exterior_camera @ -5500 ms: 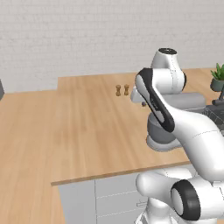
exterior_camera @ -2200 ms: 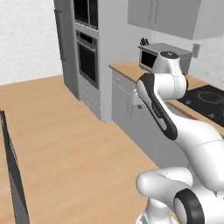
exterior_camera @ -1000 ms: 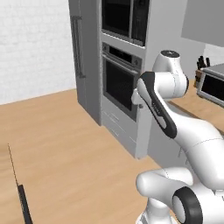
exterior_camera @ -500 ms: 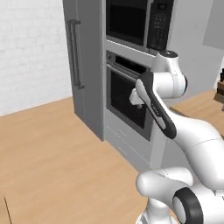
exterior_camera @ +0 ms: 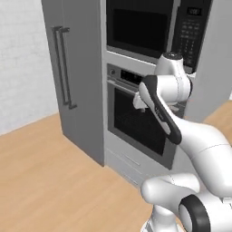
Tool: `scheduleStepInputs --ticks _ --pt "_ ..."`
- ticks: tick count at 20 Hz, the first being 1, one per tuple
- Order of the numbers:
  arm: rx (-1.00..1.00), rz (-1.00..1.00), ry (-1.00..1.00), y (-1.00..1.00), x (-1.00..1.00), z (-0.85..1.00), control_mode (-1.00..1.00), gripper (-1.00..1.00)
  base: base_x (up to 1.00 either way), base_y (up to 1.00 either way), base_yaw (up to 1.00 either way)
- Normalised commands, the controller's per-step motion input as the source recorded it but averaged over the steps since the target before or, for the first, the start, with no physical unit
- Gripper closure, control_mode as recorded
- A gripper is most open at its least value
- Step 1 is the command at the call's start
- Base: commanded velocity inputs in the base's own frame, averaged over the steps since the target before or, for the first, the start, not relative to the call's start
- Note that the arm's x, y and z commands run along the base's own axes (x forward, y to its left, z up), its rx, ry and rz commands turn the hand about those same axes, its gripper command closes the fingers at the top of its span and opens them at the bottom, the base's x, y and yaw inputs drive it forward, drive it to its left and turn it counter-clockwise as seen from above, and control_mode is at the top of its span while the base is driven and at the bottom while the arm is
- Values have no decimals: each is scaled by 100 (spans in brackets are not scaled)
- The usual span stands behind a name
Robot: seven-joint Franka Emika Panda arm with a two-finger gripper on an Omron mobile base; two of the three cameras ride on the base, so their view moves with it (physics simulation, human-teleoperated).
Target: Navigate to the oven.
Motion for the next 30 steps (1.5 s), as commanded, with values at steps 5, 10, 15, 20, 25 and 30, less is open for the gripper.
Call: scheduleStepInputs --ticks 5,10,15,20,25,30 --pt "0 0 0 0 0 0 100 -100 100 23 -40" --pt "0 0 0 0 0 0 100 -100 79 34 -50" --pt "0 0 0 0 0 0 100 -100 11 25 -59" --pt "0 0 0 0 0 0 100 -100 0 49 -58" --pt "0 0 0 0 0 0 100 -100 21 78 -55" --pt "0 0 0 0 0 0 100 -100 25 57 -49"
